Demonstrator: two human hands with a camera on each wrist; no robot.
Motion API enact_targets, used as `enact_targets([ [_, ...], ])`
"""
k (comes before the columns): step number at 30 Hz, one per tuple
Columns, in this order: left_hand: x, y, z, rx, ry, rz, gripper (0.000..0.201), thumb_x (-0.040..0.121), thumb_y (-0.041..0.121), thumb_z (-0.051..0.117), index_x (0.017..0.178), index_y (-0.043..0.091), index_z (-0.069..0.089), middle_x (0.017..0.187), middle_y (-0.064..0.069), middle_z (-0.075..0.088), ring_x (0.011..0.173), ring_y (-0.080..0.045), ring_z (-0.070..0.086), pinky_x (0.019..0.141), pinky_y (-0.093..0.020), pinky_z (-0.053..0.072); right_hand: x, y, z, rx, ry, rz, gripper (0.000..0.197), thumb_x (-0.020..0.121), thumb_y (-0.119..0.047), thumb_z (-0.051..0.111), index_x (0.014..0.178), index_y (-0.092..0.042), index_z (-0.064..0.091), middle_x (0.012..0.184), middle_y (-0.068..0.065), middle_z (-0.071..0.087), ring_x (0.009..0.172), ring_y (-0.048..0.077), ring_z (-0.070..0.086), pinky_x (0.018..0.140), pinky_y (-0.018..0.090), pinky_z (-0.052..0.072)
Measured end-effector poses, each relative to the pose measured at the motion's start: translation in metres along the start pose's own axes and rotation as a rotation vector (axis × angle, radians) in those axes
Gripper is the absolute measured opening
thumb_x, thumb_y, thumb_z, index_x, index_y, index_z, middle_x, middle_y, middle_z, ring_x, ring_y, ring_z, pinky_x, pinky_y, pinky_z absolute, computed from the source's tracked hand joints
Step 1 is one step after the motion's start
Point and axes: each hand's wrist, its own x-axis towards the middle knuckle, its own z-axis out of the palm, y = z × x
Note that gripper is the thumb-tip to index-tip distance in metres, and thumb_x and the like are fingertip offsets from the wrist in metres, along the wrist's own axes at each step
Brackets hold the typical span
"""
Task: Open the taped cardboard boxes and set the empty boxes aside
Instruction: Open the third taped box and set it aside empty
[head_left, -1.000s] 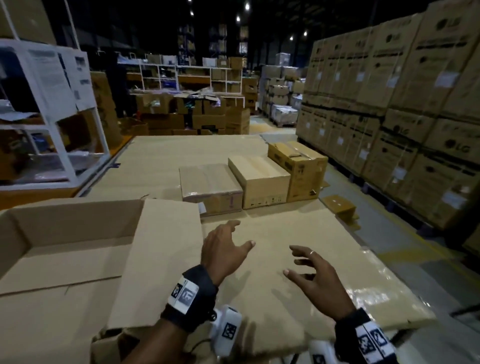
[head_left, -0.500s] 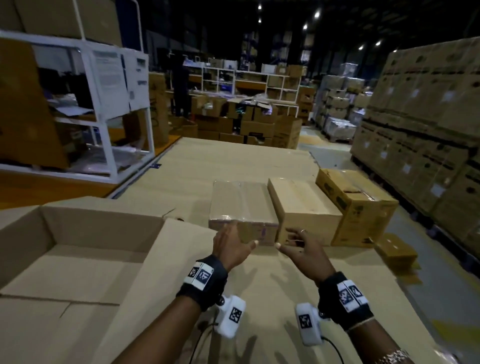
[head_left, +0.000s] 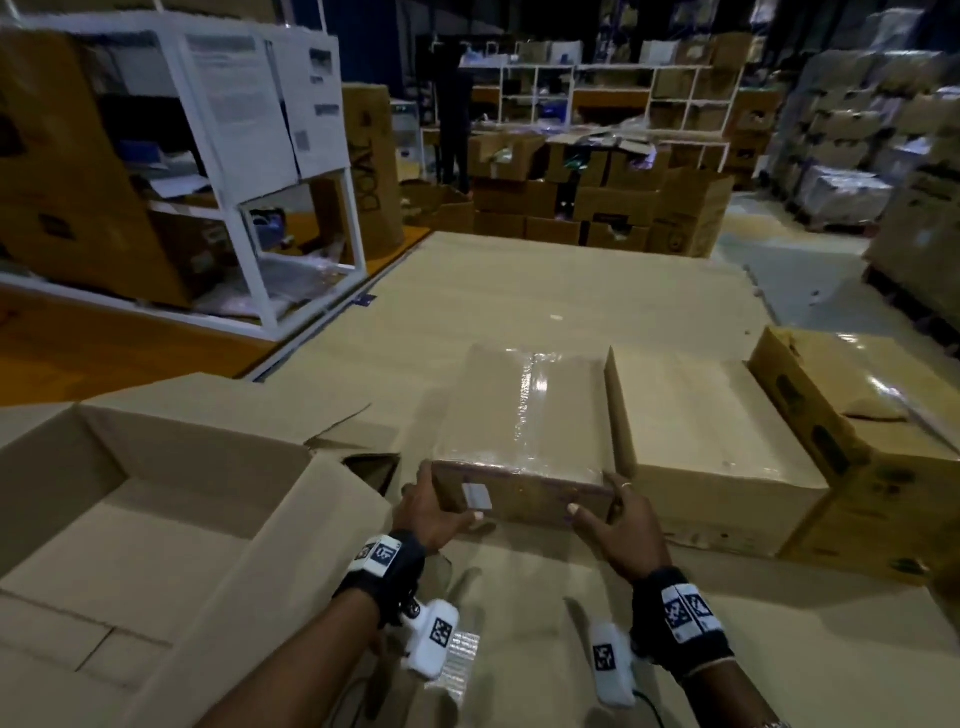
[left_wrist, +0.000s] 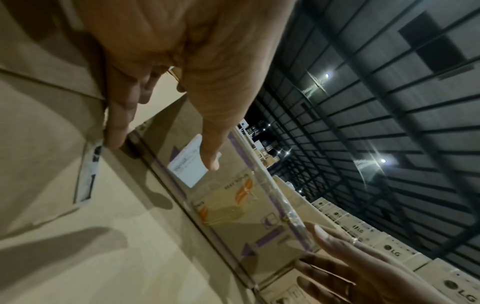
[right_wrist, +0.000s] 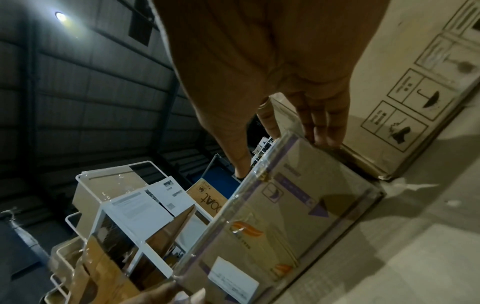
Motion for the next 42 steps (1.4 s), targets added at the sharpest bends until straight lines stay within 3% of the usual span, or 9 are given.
enact_targets([
  [5, 0.015, -0.017, 0.007, -0.201, -0.001, 0.042, 0.102, 0.053, 0.048, 0.091, 0.138, 0.026, 0.038, 0.119, 0.007, 0.068, 0.111, -0.018, 0.067, 0.094, -0.043, 0.057, 0.004, 0.01, 0.012, -0.025, 0.022, -0.084, 0.08, 0.078, -0.037, 0.086, 0.148, -0.025, 0.049, 0.142, -0.003, 0.057, 0.132, 0.018, 0.052, 0.107, 0.036, 0.045],
  [10, -0.002, 0.0, 0.003, -0.372, -0.002, 0.098, 0.084, 0.075, -0.002, 0.082, 0.137, 0.032, 0.037, 0.131, 0.002, 0.061, 0.12, -0.015, 0.063, 0.089, -0.028, 0.057, -0.002, 0.01, 0.009, 0.028, 0.052, -0.093, 0.084, 0.075, -0.038, 0.088, 0.148, -0.027, 0.05, 0.139, -0.001, 0.062, 0.123, 0.02, 0.06, 0.099, 0.041, 0.054],
  [20, -0.069, 0.041, -0.032, -0.451, 0.074, 0.326, 0.083, 0.069, 0.027, 0.087, 0.141, 0.029, 0.045, 0.141, 0.0, 0.052, 0.126, -0.016, 0.057, 0.094, -0.042, 0.058, -0.042, 0.012, -0.013, 0.357, 0.041, -0.055, 0.069, 0.076, -0.023, 0.087, 0.14, -0.02, 0.06, 0.131, -0.008, 0.065, 0.118, -0.014, 0.056, 0.099, 0.014, 0.05],
  [26, -0.119, 0.043, -0.033, -0.48, 0.104, 0.387, 0.081, 0.078, -0.007, 0.081, 0.146, 0.021, 0.045, 0.145, -0.005, 0.042, 0.127, -0.007, 0.055, 0.093, -0.037, 0.059, -0.073, 0.009, -0.028, 0.372, 0.052, -0.067, 0.069, 0.076, -0.024, 0.088, 0.138, -0.025, 0.06, 0.116, -0.006, 0.073, 0.108, -0.001, 0.066, 0.097, 0.034, 0.057],
  [29, -0.147, 0.037, -0.029, -0.527, 0.1, 0.366, 0.083, 0.077, -0.005, 0.082, 0.145, 0.025, 0.045, 0.146, 0.0, 0.044, 0.127, -0.007, 0.056, 0.092, -0.031, 0.059, -0.089, 0.01, -0.037, 0.324, 0.044, -0.087, 0.072, 0.073, -0.039, 0.087, 0.139, -0.03, 0.059, 0.115, 0.003, 0.076, 0.106, 0.001, 0.068, 0.096, 0.034, 0.058],
  [32, -0.177, 0.025, -0.024, -0.534, 0.1, 0.321, 0.087, 0.073, 0.0, 0.087, 0.143, 0.031, 0.045, 0.146, 0.004, 0.049, 0.129, -0.008, 0.055, 0.092, -0.03, 0.058, -0.113, 0.014, -0.047, 0.208, 0.037, -0.084, 0.077, 0.069, -0.06, 0.08, 0.14, -0.036, 0.059, 0.109, -0.016, 0.073, 0.103, -0.008, 0.064, 0.096, 0.032, 0.056],
  [35, -0.208, 0.013, -0.02, -0.513, 0.084, 0.304, 0.089, 0.069, 0.009, 0.091, 0.14, 0.034, 0.044, 0.139, 0.013, 0.056, 0.127, -0.006, 0.056, 0.094, -0.028, 0.057, -0.141, 0.017, -0.056, 0.162, 0.038, -0.084, 0.069, 0.075, -0.043, 0.084, 0.139, -0.036, 0.059, 0.101, -0.035, 0.066, 0.1, -0.017, 0.061, 0.097, 0.034, 0.056],
  [37, -0.23, 0.008, -0.019, -0.495, 0.07, 0.292, 0.087, 0.069, 0.006, 0.091, 0.137, 0.034, 0.044, 0.131, 0.022, 0.059, 0.122, -0.002, 0.058, 0.093, -0.021, 0.055, -0.161, 0.022, -0.061, 0.154, 0.031, -0.09, 0.07, 0.076, -0.039, 0.086, 0.139, -0.039, 0.056, 0.102, -0.025, 0.074, 0.102, -0.006, 0.067, 0.095, 0.034, 0.058],
  [42, -0.277, -0.007, -0.024, -0.477, 0.001, 0.319, 0.087, 0.069, 0.008, 0.091, 0.136, 0.033, 0.042, 0.132, 0.011, 0.06, 0.119, -0.01, 0.062, 0.093, -0.024, 0.055, -0.214, 0.017, -0.079, 0.037, 0.024, -0.138, 0.071, 0.077, -0.034, 0.086, 0.142, -0.029, 0.058, 0.132, -0.007, 0.066, 0.116, 0.009, 0.064, 0.081, -0.002, 0.045],
])
